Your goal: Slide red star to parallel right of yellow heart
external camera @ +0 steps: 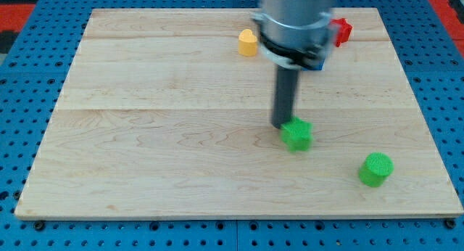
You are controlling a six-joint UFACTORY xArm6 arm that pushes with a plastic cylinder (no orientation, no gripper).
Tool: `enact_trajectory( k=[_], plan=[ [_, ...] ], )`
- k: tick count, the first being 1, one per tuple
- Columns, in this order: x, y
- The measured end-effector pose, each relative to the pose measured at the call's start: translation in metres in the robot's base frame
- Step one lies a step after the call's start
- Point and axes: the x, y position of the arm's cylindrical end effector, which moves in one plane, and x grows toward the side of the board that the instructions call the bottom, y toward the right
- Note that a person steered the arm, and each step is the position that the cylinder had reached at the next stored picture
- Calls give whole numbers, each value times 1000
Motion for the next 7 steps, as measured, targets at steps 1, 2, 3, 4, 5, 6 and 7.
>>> enact_trajectory(
  k=[1,2,3,4,5,6,7],
  plan=[
    [15,9],
    [12,-6],
    [-1,22],
    [-36,82],
    [-111,134],
    [-189,181],
    [-241,160]
  ],
)
